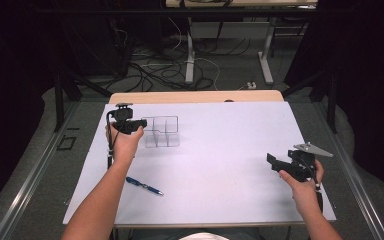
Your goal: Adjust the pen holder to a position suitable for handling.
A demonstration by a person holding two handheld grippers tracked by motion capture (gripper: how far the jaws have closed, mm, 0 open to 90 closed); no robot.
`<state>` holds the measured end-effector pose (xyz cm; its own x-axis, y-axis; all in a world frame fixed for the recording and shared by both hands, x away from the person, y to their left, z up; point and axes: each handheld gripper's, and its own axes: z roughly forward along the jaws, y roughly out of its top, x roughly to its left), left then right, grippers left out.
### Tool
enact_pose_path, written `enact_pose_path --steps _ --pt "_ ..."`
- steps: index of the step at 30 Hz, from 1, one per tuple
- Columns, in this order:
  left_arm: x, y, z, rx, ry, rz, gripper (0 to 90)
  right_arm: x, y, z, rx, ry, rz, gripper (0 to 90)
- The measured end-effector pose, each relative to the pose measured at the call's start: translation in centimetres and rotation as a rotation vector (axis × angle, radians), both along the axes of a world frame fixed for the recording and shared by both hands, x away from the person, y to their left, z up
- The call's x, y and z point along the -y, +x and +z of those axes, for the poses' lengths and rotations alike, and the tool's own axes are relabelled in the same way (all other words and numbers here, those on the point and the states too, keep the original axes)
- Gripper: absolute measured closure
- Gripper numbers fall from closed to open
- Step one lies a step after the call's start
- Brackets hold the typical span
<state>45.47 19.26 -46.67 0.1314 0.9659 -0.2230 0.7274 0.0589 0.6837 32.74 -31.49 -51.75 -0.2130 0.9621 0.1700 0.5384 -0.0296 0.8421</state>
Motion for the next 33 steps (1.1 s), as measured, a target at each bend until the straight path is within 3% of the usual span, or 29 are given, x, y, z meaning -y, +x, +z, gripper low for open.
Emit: enact_pose_path --steps 5,15,22,26,30,33 --pt "-0.5 -0.6 -0.2 0.081 -0.002 -0.018 57.7 -0.2 -0.1 0.1 0.003 0.001 0.005 14.3" --pt "-2.1 -1.9 -0.2 0.168 -0.053 -0.053 42.8 -0.3 0.0 0.0 0.001 0.0 0.004 14.3" --pt "-2.9 -3.1 0.0 0.204 -0.103 -0.099 35.9 -0.3 -0.1 0.2 0.012 0.002 0.004 14.4" --pt "-3.1 -4.0 0.0 0.242 -0.097 -0.122 31.1 -0.3 -0.1 0.2 0.015 -0.005 0.014 14.3" --pt "-3.5 -5.0 0.1 0.243 -0.076 -0.144 31.0 -0.5 -0.1 0.3 0.016 -0.001 0.012 14.3" --pt "-3.7 -5.6 0.1 0.238 -0.098 -0.154 30.9 -0.7 -0.1 0.4 0.024 -0.009 0.017 14.3"
